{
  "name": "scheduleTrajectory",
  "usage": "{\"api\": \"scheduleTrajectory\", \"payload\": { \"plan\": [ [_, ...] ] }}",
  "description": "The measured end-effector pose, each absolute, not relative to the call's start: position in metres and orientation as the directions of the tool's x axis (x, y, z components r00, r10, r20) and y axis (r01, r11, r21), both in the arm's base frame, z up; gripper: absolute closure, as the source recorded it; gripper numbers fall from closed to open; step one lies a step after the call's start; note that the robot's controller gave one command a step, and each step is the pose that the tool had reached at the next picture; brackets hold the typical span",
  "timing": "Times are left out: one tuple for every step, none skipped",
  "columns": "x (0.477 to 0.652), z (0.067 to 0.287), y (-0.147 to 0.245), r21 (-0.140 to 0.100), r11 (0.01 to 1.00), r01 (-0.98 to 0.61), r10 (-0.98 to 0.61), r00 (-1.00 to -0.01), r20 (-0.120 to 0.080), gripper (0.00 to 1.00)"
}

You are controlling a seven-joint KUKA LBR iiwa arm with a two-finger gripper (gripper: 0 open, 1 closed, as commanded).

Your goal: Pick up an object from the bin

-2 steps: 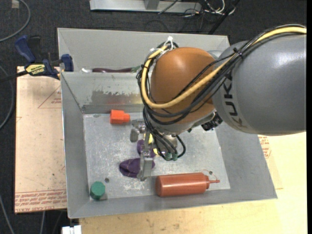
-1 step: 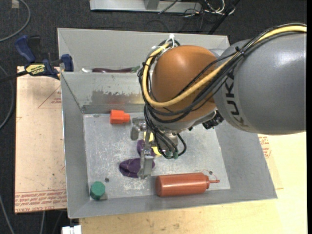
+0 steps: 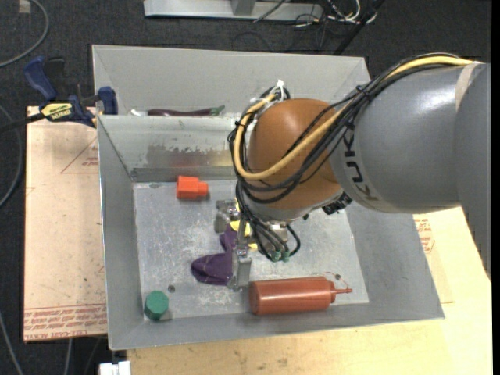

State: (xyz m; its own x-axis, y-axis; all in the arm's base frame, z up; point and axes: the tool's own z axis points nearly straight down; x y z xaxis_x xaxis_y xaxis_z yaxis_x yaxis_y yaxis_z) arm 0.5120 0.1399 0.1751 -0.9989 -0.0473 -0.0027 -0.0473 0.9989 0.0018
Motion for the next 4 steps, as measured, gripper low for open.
{"api": "scheduleTrajectory", "payload": {
  "plan": [
    [0.516, 0.144, 0.125, 0.001, 0.987, -0.159, -0.159, -0.987, 0.006, 0.00],
    [0.528, 0.129, 0.111, 0.002, 0.988, -0.151, -0.151, -0.988, -0.003, 0.00],
    [0.537, 0.098, 0.104, 0.002, 0.983, -0.184, -0.184, -0.983, -0.005, 0.00],
    [0.538, 0.071, 0.101, 0.005, 0.999, -0.043, -0.043, -0.999, -0.005, 1.00]
  ]
}}
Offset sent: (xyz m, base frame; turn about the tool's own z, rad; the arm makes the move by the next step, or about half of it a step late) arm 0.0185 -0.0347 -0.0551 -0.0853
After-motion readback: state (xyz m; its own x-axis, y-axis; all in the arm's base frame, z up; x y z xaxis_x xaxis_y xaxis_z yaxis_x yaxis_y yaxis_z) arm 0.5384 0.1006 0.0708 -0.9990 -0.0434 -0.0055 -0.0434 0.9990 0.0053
